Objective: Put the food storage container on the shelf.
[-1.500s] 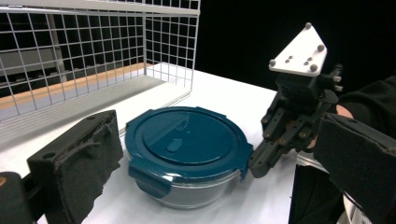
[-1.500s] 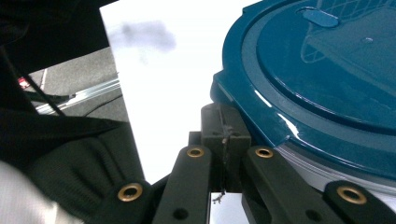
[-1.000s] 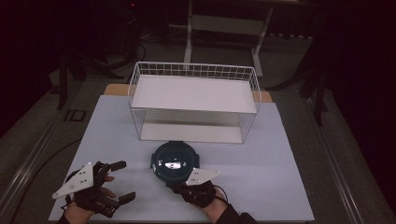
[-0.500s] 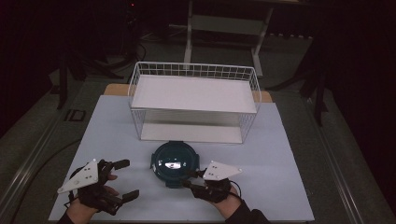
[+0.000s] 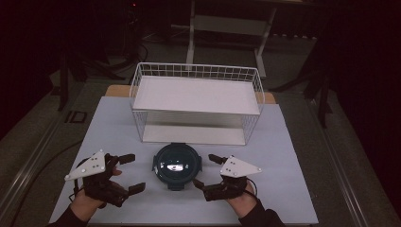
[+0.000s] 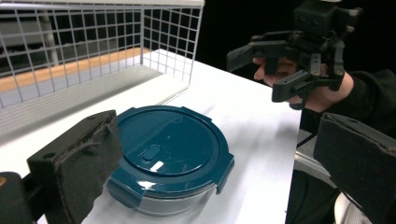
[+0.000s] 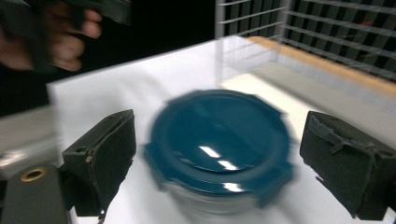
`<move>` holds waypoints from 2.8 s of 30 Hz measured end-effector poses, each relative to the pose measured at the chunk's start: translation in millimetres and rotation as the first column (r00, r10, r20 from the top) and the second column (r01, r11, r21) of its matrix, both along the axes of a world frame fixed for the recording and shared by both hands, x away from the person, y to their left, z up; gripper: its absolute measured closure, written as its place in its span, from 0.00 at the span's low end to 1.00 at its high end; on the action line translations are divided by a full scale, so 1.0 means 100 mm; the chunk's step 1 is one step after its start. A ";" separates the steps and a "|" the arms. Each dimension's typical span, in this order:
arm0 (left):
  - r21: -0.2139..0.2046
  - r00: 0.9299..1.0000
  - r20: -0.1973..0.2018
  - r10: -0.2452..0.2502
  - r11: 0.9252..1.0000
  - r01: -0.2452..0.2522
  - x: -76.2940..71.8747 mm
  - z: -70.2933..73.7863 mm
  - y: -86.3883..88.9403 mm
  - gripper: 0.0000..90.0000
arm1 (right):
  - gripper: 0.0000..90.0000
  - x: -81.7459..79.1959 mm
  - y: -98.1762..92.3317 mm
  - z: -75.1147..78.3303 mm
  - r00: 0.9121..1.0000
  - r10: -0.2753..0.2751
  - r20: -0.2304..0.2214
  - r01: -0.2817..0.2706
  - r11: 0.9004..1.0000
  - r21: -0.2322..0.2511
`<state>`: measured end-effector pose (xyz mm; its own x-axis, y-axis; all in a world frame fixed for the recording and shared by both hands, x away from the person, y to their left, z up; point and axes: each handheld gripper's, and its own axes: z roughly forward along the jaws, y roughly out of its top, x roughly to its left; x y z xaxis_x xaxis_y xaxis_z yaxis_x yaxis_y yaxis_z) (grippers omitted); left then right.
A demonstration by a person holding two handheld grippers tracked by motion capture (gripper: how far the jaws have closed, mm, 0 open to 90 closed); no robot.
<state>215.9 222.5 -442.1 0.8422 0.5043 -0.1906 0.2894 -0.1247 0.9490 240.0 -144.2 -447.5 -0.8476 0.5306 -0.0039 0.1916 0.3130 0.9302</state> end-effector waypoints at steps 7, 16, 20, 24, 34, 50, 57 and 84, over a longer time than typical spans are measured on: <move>0.036 0.997 -0.056 0.059 0.998 -0.057 0.20 0.05 0.00 0.01 | 0.19 0.08 -0.16 0.09 0.998 -0.053 0.028 0.053 0.999 0.008; 0.108 0.968 -0.203 0.145 0.986 -0.125 0.53 -0.10 -0.04 0.01 | 0.22 0.12 -0.21 0.13 0.998 -0.052 0.029 0.052 0.999 0.001; 0.110 0.943 -0.286 0.171 0.983 -0.146 0.66 -0.18 -0.07 0.02 | 0.20 0.15 -0.21 0.12 1.000 -0.024 -0.018 0.025 0.998 0.050; 0.099 0.902 -0.393 0.178 0.984 -0.151 0.77 -0.28 -0.09 0.02 | 0.14 0.18 -0.23 0.12 1.000 -0.022 0.005 0.021 0.995 0.099; 0.064 0.762 -0.634 0.135 0.990 -0.123 1.00 -0.54 -0.14 0.14 | 0.10 0.20 -0.23 0.08 0.994 -0.095 -0.062 0.100 0.991 0.089; -0.011 0.557 -0.829 0.052 0.994 -0.110 1.11 -0.77 -0.08 0.57 | 0.11 0.19 -0.23 0.04 0.991 -0.090 -0.097 0.096 0.993 0.066; -0.051 0.540 -0.841 -0.014 0.997 -0.054 1.15 -0.83 -0.07 0.58 | 0.11 0.22 -0.19 -0.01 0.987 -0.075 -0.140 0.083 0.995 0.055; 0.014 0.717 -0.697 -0.002 1.000 0.017 0.83 -0.60 -0.15 0.65 | 0.50 0.61 -0.23 -0.57 0.751 0.050 -0.658 0.100 0.977 0.188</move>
